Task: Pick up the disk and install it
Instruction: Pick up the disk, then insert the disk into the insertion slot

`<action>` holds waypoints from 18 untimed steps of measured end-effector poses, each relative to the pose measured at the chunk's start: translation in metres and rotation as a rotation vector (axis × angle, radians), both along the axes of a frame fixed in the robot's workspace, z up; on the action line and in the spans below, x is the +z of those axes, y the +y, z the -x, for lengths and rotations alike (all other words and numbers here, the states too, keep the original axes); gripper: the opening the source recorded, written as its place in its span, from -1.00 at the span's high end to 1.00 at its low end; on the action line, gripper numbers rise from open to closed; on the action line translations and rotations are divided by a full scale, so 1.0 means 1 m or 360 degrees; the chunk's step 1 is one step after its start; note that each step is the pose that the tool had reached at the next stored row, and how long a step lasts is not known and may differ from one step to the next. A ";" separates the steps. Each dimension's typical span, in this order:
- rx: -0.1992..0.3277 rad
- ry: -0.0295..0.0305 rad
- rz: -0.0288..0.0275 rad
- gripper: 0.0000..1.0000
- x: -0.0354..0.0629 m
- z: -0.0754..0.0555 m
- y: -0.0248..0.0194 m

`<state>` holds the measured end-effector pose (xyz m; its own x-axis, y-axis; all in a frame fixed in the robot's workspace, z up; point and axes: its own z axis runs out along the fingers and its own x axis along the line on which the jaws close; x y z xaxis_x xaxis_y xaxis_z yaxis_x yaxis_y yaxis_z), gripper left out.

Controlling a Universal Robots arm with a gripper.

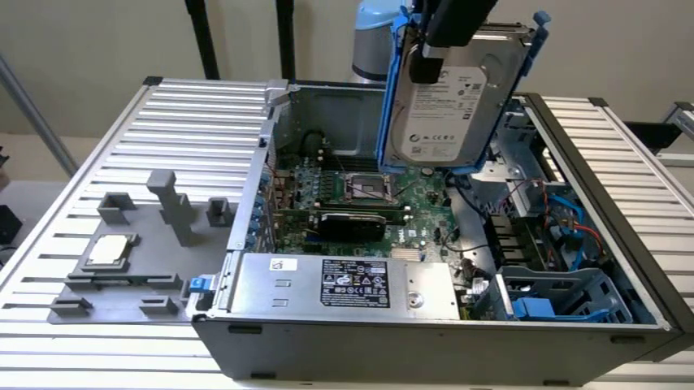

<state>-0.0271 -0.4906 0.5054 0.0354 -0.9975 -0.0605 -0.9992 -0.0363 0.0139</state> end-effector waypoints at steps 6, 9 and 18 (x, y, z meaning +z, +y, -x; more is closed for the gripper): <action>0.0000 0.00007 0.00001 1.00 -0.0016 -0.018 -0.0167; 0.0000 0.00012 0.00001 1.00 -0.0025 -0.026 -0.0260; 0.0000 0.00025 0.00000 1.00 -0.0061 -0.050 -0.0542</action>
